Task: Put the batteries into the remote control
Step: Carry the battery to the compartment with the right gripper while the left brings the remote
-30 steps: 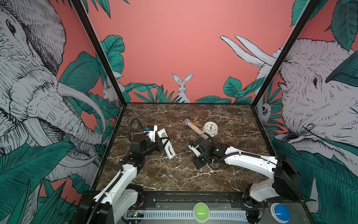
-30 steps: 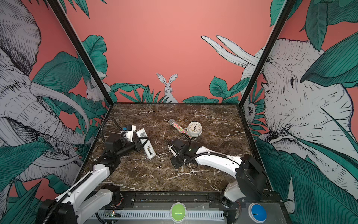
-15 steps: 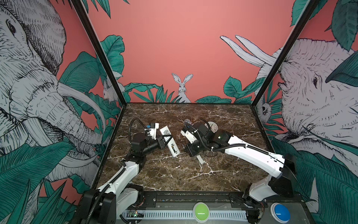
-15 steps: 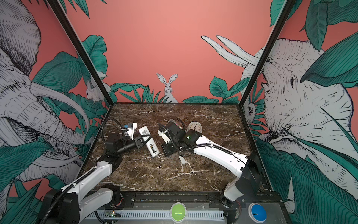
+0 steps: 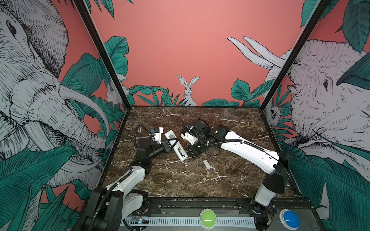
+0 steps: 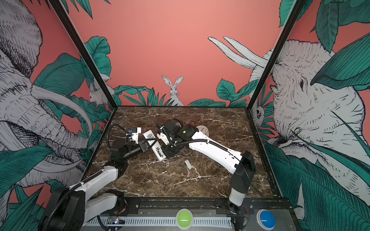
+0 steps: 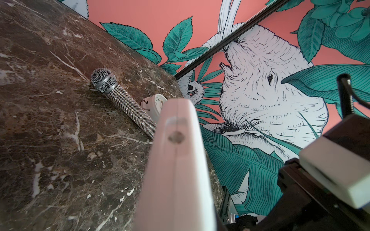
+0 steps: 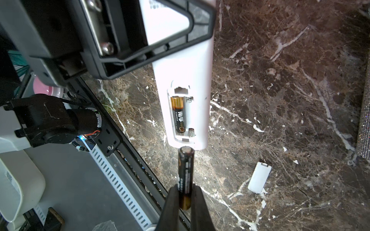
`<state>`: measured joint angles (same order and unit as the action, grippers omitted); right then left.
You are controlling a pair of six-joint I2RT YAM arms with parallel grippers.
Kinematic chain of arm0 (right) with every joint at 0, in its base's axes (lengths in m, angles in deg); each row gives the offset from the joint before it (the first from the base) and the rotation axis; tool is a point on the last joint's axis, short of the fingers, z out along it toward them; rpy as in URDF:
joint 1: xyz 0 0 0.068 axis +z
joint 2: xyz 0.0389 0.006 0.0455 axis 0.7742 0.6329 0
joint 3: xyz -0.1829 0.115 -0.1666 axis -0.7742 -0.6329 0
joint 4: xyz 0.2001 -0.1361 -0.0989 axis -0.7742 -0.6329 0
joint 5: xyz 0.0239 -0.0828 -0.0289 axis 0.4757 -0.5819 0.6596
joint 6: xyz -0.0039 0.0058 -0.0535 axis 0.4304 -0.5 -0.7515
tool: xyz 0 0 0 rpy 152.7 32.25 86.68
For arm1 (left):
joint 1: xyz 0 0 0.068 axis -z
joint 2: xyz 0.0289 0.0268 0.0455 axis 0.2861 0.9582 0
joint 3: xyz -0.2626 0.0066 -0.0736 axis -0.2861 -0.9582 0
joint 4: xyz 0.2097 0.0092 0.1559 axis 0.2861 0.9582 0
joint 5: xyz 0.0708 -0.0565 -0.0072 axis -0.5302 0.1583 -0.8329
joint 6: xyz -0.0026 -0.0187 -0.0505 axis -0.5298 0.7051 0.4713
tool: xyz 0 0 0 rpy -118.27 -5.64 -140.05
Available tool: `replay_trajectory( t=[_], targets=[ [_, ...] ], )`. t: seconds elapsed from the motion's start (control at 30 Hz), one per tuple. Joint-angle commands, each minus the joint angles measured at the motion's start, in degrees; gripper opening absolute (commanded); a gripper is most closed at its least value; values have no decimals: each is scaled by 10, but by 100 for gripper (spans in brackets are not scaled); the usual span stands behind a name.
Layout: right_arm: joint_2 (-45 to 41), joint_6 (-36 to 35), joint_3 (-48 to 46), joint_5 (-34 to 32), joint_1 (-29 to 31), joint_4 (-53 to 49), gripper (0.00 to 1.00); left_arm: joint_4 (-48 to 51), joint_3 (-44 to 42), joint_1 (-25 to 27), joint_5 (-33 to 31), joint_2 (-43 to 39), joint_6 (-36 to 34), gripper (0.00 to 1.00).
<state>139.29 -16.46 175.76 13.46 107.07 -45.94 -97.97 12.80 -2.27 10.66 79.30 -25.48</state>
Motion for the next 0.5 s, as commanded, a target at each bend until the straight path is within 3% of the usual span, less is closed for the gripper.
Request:
replay_trajectory(
  t=[0.0, 0.47],
  targets=[
    [20, -18, 33, 14, 2, -42, 0, -45, -7, 5, -5, -2, 23, 0],
    [75, -29, 93, 1, 2, -83, 0, -49, -17, 5, -32, 14, 82, 0]
  ],
)
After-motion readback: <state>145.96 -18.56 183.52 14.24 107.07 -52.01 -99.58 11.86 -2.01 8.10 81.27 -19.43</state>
